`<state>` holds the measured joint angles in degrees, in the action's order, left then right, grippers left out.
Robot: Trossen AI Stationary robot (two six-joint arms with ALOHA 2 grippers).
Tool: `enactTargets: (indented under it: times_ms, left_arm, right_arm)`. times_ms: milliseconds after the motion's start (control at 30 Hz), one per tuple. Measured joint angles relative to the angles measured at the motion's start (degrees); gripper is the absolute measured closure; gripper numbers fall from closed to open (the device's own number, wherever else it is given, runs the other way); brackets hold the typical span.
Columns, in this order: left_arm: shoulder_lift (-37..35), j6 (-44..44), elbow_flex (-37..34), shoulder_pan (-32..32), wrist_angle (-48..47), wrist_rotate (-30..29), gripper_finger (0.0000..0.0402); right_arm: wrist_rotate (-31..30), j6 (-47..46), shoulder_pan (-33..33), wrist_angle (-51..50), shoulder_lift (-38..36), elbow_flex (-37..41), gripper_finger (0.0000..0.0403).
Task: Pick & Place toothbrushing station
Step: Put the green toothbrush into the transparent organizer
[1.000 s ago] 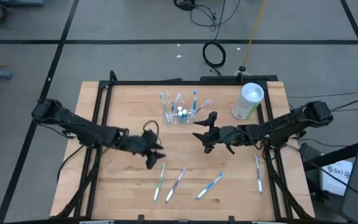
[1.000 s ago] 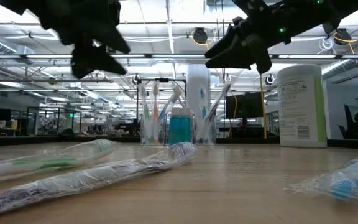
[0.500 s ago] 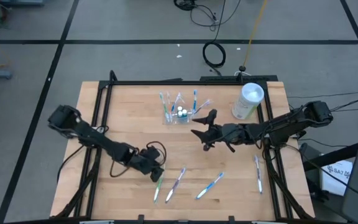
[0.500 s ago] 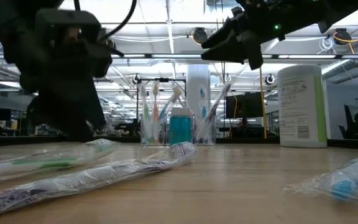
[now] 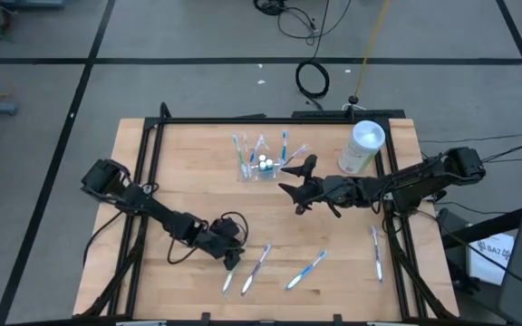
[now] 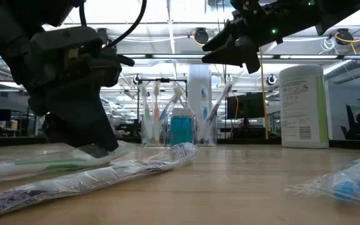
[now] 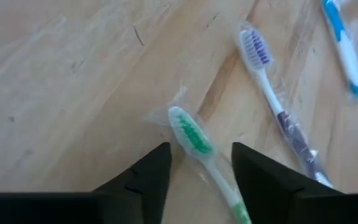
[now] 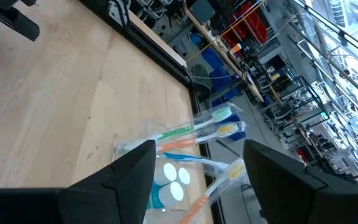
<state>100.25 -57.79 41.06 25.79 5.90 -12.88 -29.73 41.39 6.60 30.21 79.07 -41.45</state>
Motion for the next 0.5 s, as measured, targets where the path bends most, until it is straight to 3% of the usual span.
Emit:
enactTargets:
  times_ms: [300, 500]
  left_arm:
    - [0.1, 5.2, -0.1, -1.7, -0.7, 1.6, 0.034]
    - [-1.6, 8.0, -0.3, -3.7, -0.9, 4.2, 0.0392]
  right_arm:
    - [0.0, -3.4, 0.0, 0.0, 0.0, 0.0, 0.0167]
    - [0.0, -7.2, 0.0, -0.6, 0.0, 0.0, 0.0167]
